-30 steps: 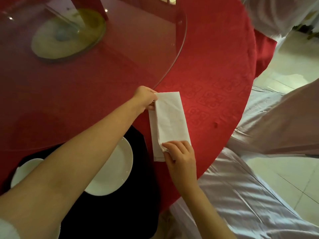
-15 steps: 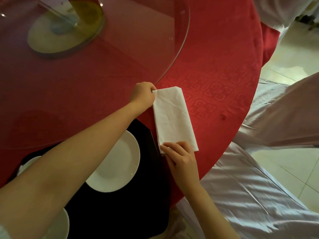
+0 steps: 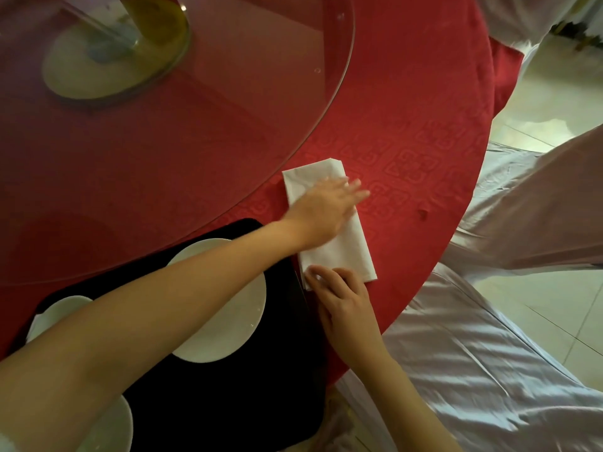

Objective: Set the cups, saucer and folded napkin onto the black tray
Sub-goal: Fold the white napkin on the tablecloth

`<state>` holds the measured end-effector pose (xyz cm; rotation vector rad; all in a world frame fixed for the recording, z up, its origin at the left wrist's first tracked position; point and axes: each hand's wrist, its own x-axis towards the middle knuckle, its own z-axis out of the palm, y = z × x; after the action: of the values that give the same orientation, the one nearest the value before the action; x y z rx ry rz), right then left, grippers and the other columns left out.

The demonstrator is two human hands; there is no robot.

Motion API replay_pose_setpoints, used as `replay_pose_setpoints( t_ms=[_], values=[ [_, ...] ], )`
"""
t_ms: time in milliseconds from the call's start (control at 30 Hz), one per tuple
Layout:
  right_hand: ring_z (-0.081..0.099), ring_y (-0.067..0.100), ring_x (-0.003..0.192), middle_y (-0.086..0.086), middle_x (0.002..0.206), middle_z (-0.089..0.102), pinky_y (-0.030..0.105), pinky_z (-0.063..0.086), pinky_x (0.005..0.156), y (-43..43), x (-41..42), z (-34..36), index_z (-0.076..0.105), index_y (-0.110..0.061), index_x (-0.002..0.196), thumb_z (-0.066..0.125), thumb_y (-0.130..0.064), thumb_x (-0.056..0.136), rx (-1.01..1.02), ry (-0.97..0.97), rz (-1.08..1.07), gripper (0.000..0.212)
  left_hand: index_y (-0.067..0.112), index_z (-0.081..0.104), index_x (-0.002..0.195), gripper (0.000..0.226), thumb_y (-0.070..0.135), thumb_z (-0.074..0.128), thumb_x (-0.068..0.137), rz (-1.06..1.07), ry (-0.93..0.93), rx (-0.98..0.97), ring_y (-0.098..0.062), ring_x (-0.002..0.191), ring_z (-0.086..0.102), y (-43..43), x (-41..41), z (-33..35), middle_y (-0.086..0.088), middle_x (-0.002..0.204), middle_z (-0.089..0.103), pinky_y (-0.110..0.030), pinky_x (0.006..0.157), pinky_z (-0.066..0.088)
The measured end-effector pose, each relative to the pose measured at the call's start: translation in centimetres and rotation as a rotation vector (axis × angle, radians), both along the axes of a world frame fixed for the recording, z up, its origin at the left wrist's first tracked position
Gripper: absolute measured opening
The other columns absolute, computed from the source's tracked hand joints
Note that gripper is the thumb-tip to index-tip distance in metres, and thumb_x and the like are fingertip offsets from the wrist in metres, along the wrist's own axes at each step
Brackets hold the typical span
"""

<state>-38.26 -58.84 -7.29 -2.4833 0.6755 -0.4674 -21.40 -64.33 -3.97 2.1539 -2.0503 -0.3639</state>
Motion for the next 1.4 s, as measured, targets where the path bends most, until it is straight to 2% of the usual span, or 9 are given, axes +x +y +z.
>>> replay_pose_setpoints(
  t_ms=[67, 167, 733, 867, 967, 1067, 1133, 1200, 1400],
  values=[
    [0.059, 0.023, 0.103, 0.002, 0.124, 0.063, 0.036, 0.052, 0.087, 0.0, -0.1, 0.2, 0.062, -0.010, 0.120, 0.062, -0.002, 0.077, 0.010, 0.016, 0.009, 0.044, 0.022, 0.011, 0.147, 0.053, 0.038, 0.026, 0.098, -0.099, -0.092, 0.206, -0.019, 0.146, 0.000, -0.1, -0.2, -1.6, 0.000, 0.158, 0.010, -0.046, 0.117, -0.002],
    [0.059, 0.022, 0.105, 0.002, 0.127, 0.061, 0.037, 0.051, 0.090, 0.2, -0.2, 0.3, 0.059, -0.009, 0.123, 0.062, -0.003, 0.078, 0.040, 0.031, 0.015, 0.046, 0.024, -0.006, 0.146, 0.061, 0.048, 0.018, 0.096, -0.149, -0.193, 0.210, -0.014, 0.144, -0.014, -0.3, 0.5, -3.4, 0.004, 0.158, -0.009, -0.045, 0.115, -0.015],
    [0.053, 0.015, 0.115, -0.004, 0.134, 0.056, 0.030, 0.044, 0.100, 0.1, -1.1, 0.4, 0.051, -0.015, 0.131, 0.065, -0.017, 0.077, -0.012, 0.124, 0.091, 0.056, 0.020, -0.007, 0.146, 0.058, 0.041, 0.017, 0.098, -0.048, -0.189, 0.065, -0.011, 0.145, -0.008, -3.8, 5.1, -3.9, 0.000, 0.158, -0.007, -0.034, 0.119, -0.007],
    [0.054, 0.017, 0.110, 0.000, 0.124, 0.064, 0.033, 0.048, 0.094, -1.2, -1.2, 0.8, 0.061, -0.013, 0.119, 0.057, -0.008, 0.080, 0.065, -0.089, 0.002, 0.040, 0.019, -0.006, 0.146, 0.056, 0.037, 0.017, 0.098, -0.051, -0.198, 0.031, -0.012, 0.145, -0.007, -3.8, 4.9, -4.1, -0.001, 0.158, -0.005, -0.035, 0.119, -0.006],
    [0.043, 0.025, 0.131, 0.007, 0.138, 0.052, 0.041, 0.027, 0.114, -4.5, 0.0, 1.4, 0.051, -0.010, 0.130, 0.050, -0.018, 0.088, -0.017, 0.025, -0.124, 0.043, 0.017, -0.004, 0.146, 0.056, 0.035, 0.019, 0.099, -0.050, -0.197, 0.014, -0.013, 0.145, -0.005, -3.8, 5.1, -4.1, -0.002, 0.158, -0.004, -0.035, 0.119, -0.005],
    [-0.007, 0.020, 0.145, 0.006, 0.158, 0.004, 0.038, -0.009, 0.117, -6.5, 0.8, 0.9, 0.008, -0.013, 0.147, 0.027, -0.041, 0.096, -0.022, 0.367, -0.013, 0.062, 0.017, -0.004, 0.146, 0.056, 0.034, 0.020, 0.099, -0.051, -0.196, 0.020, -0.013, 0.146, -0.005, -3.8, 5.0, -4.1, -0.003, 0.159, -0.004, -0.035, 0.119, -0.005],
    [-0.021, 0.017, 0.142, 0.002, 0.157, -0.013, 0.036, -0.017, 0.116, -6.6, 0.4, 0.1, -0.009, -0.016, 0.146, 0.008, -0.049, 0.092, -0.073, 0.458, 0.013, 0.065, 0.017, -0.004, 0.146, 0.056, 0.036, 0.019, 0.099, -0.042, -0.200, 0.022, -0.013, 0.145, -0.005, -3.7, 5.0, -4.2, -0.002, 0.158, -0.004, -0.035, 0.119, -0.006],
    [-0.016, 0.018, 0.143, 0.002, 0.156, -0.010, 0.038, -0.016, 0.117, -6.1, -0.1, -0.1, -0.006, -0.014, 0.146, 0.003, -0.051, 0.090, -0.087, 0.474, -0.006, 0.068, 0.018, -0.006, 0.146, 0.057, 0.038, 0.018, 0.098, -0.037, -0.193, 0.028, -0.012, 0.145, -0.006, -3.8, 5.1, -4.1, -0.002, 0.158, -0.005, -0.034, 0.119, -0.006],
    [0.011, 0.024, 0.143, 0.007, 0.154, 0.018, 0.041, 0.000, 0.114, -4.4, -2.5, 0.3, 0.018, -0.009, 0.145, 0.021, -0.048, 0.091, -0.085, 0.405, -0.085, 0.067, 0.017, -0.007, 0.146, 0.057, 0.038, 0.016, 0.098, 0.068, -0.179, 0.010, -0.011, 0.145, -0.006, -4.4, 4.5, -4.3, -0.002, 0.158, -0.006, -0.033, 0.119, -0.005]
  ],
)
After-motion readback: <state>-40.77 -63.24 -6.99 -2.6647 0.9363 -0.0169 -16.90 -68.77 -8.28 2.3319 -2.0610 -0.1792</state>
